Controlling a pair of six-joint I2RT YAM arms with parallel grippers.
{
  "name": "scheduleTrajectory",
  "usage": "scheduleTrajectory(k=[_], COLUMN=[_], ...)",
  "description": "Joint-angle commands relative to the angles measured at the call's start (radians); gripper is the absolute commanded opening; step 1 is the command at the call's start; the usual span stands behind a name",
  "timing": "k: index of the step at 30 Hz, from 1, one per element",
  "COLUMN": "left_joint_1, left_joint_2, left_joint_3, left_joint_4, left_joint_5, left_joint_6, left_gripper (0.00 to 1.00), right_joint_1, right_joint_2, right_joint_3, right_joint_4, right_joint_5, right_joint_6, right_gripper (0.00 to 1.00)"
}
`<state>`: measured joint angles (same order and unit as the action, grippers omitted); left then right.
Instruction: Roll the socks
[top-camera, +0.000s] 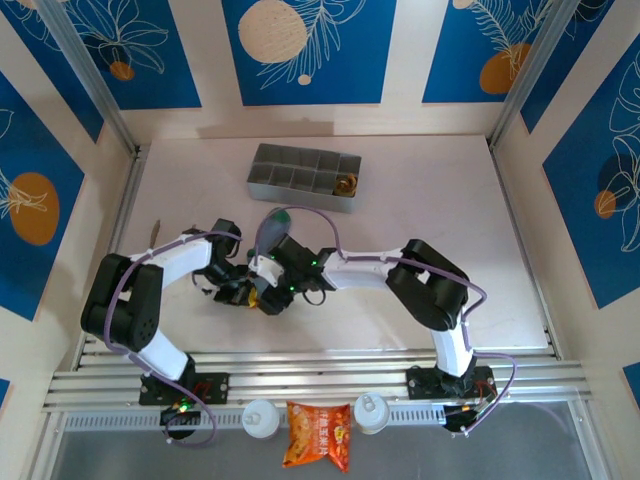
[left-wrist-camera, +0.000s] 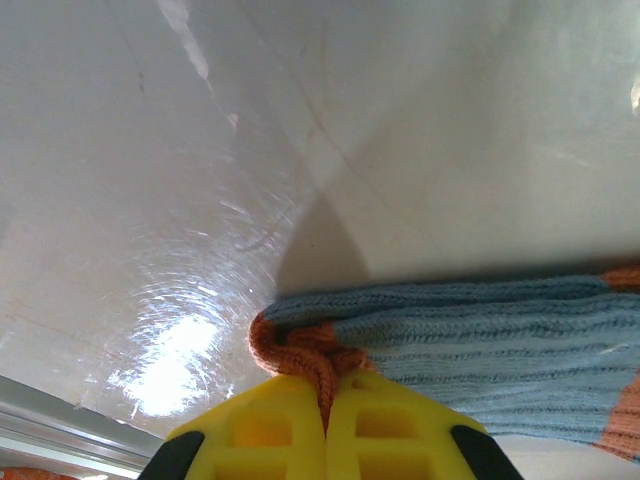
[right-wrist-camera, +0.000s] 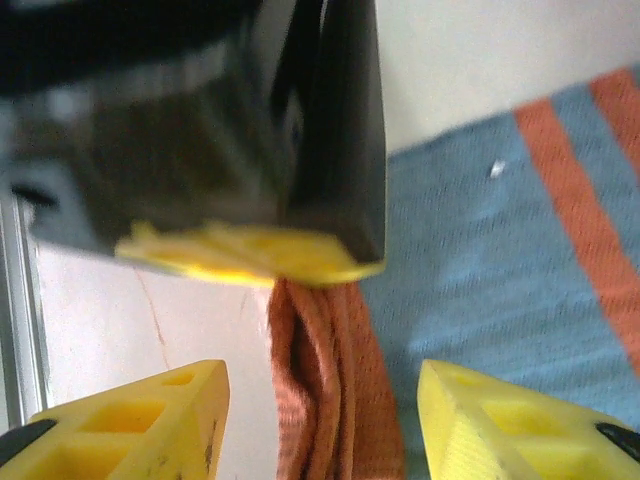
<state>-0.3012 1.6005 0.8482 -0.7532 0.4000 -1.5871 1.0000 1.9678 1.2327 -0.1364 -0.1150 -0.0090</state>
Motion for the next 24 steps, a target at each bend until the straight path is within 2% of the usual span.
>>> scheduleTrajectory(k=[1, 7, 10, 17, 19, 22, 24], left_joint_1=[0.019, 0.020, 0.022, 0.029, 0.031, 0.034, 0.035], left_joint_2=[0.036, 0.030, 0.029, -0.013, -0.042, -0.086, -0.112], left_joint_3=[-0.008, -0.008, -0.008, -0.006, 0.003, 0.012, 0.012], left_joint_4=[-0.044, -0.037, -0.035, -0.031, -0.016, 0.011, 0.034], left_joint_5=[-0.110, -0.110, -0.109, -0.115, -0.124, -0.119, -0.115], left_joint_6=[0.016, 0.021, 0.025, 0.041, 0.048, 0.053, 0.053], left_gripper=[0.01, 0.00, 0.00, 0.00, 0.06, 0.15, 0.16], right_joint_1=[-0.002, -0.005, -0.016, -0.044, -0.047, -0.054, -0.055], right_joint_2=[0.049, 0.089, 0.098, 0.137, 0.152, 0.173, 0.174], right_joint_3=[0.052, 0.074, 0.081, 0.114, 0.124, 0.127, 0.120], right_joint_4=[-0.053, -0.085, -0.098, -0.158, -0.183, -0.204, -0.207], right_joint_5=[-0.042, -0.035, -0.024, -0.024, -0.033, -0.051, -0.048], right_joint_6=[-0.007, 0.012, 0.032, 0.082, 0.089, 0.102, 0.113], right_gripper=[0.49, 0.43, 0.37, 0.09, 0.00, 0.00, 0.00])
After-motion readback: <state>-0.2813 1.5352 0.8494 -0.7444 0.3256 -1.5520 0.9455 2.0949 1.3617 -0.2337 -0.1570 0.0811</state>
